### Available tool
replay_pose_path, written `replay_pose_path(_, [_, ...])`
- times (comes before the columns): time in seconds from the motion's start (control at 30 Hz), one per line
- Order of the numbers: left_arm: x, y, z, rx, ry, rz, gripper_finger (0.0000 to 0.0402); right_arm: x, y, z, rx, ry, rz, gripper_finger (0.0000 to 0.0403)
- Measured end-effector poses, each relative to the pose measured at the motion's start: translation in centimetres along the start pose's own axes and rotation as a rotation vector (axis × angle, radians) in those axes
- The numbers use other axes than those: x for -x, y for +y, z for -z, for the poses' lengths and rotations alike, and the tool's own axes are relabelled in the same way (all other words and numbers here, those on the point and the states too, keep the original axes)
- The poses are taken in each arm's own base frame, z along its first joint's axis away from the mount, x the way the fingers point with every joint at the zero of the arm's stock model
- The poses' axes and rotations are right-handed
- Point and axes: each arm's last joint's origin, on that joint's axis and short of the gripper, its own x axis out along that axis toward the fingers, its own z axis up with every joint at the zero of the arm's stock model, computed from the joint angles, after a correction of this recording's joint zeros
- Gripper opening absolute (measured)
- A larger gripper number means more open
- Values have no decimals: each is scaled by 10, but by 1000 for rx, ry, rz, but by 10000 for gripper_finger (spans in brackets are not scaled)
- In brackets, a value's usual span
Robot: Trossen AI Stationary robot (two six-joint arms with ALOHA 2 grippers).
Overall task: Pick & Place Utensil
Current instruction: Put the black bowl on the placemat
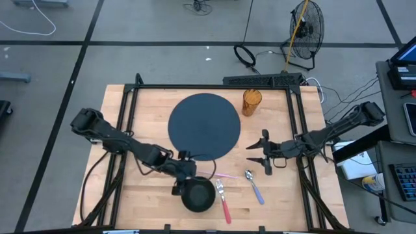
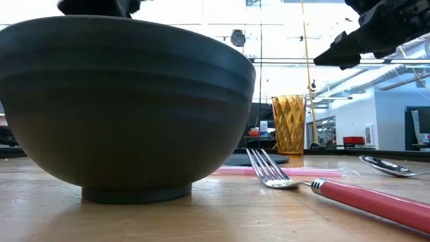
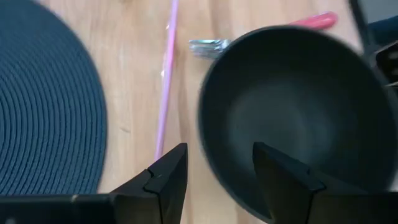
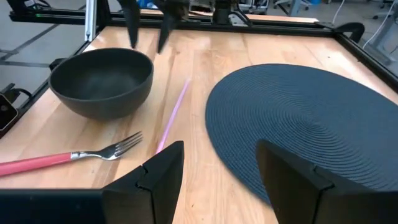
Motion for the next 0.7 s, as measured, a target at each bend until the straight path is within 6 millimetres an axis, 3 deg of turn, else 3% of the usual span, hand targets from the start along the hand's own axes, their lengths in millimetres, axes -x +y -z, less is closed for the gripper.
replay_pose_path(0.37, [-5,10,-2,59,18,18,186,-2,-2,23,-16,-21,-7,196])
replay_pose_path(0.7, [-35,10,6,81,95,56,186,-2,-3,24,11,-49,-10,196])
